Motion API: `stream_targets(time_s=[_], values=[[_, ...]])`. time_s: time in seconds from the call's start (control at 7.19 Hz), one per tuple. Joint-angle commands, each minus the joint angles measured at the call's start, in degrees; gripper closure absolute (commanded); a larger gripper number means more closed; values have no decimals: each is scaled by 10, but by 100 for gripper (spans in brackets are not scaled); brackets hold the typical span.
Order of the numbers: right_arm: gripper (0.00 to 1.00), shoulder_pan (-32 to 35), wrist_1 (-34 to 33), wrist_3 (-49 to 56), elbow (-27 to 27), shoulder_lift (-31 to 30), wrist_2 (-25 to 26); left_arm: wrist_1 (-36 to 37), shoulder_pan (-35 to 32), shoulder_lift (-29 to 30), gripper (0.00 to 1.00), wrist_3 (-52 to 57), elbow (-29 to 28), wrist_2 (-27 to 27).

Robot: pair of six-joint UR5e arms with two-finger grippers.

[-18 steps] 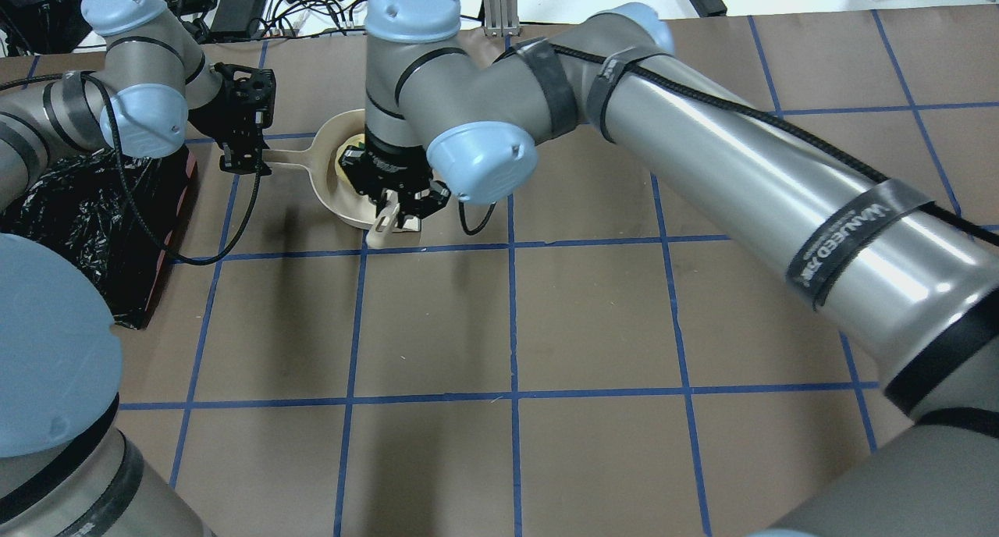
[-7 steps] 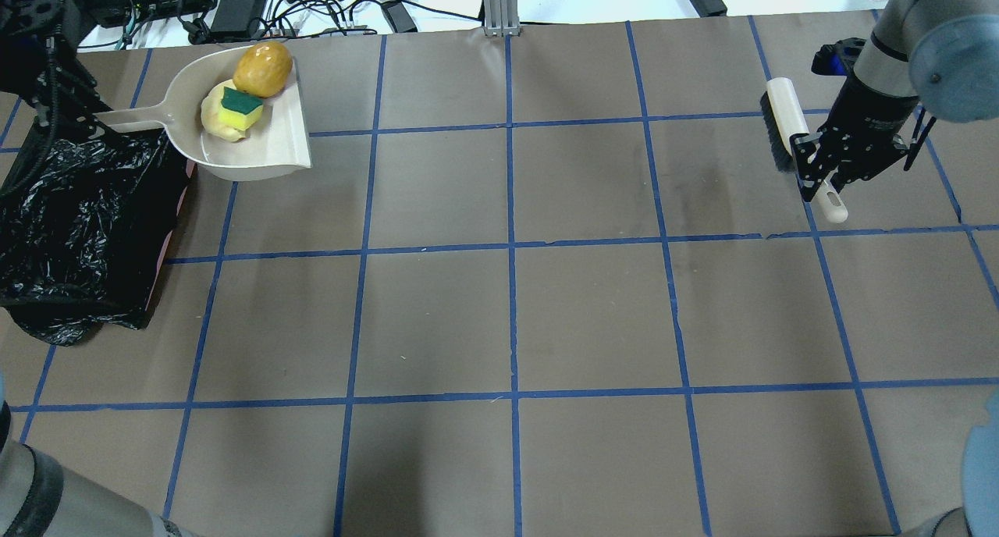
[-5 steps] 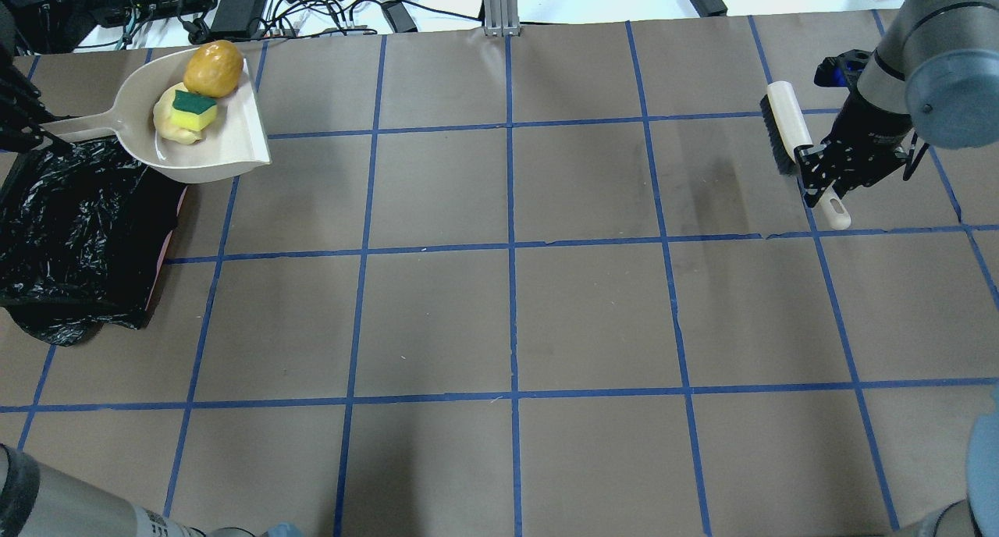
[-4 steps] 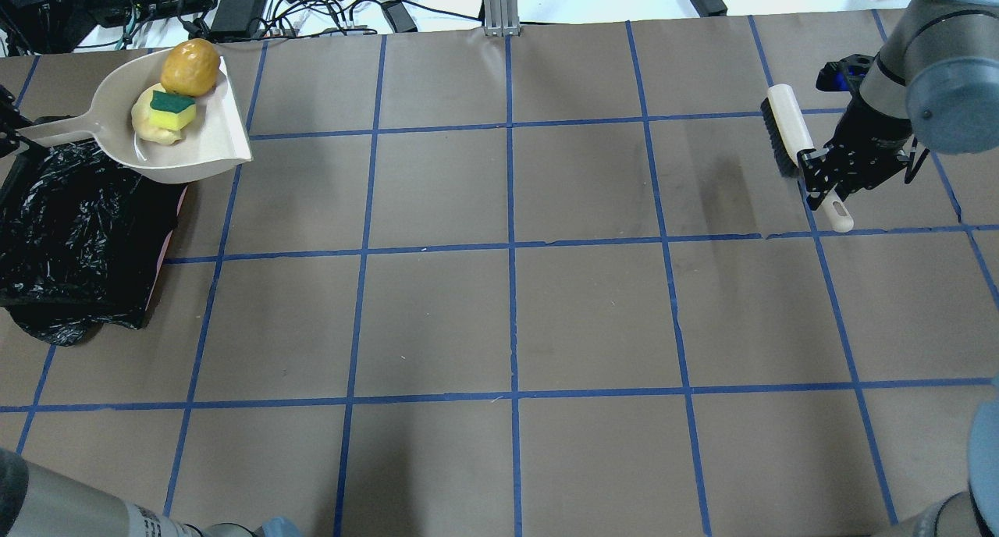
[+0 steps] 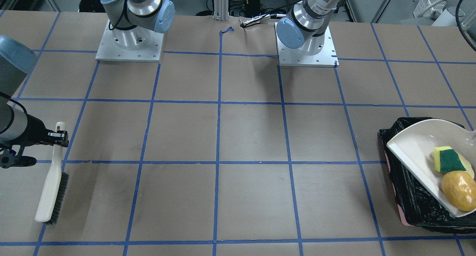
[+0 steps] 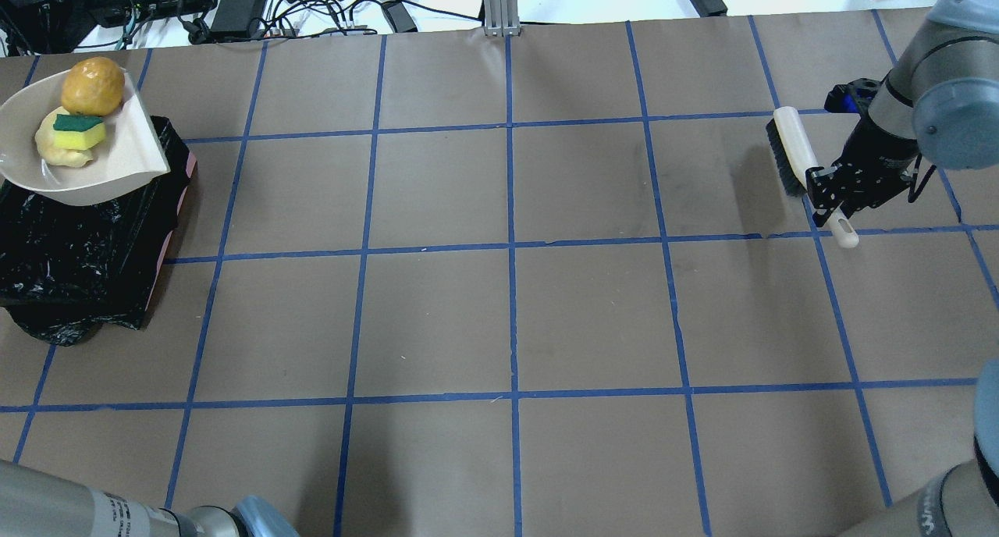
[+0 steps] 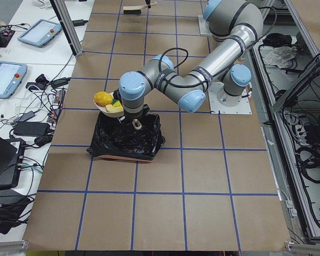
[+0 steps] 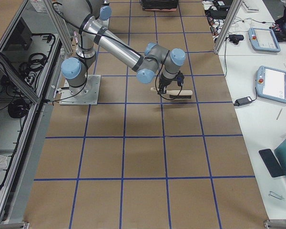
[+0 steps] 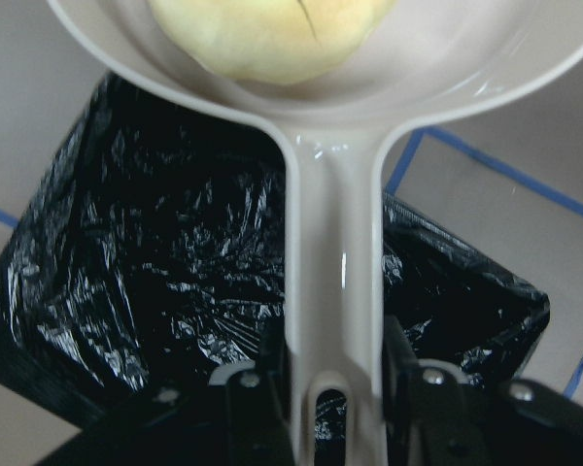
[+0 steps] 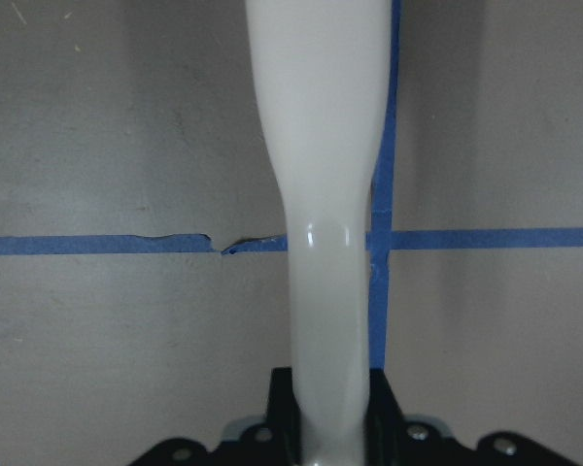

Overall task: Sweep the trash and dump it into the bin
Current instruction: 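Carry the dustpan with the left gripper over the black trash bin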

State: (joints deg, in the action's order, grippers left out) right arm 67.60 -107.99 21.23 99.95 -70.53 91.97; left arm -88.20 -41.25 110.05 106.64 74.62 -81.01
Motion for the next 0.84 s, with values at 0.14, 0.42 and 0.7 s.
stream_targets(time_s=[0.14,0.42,0.7], values=[[100,-1,-13,4,1,10,4,-15,70,17,92,101,-42,-19],[100,-1,-13,5,1,13,3,-14,72,20,95,172,-42,-68],[100,-1,-14,5,1,14,4,0,72,23,97,221,-42,-104]])
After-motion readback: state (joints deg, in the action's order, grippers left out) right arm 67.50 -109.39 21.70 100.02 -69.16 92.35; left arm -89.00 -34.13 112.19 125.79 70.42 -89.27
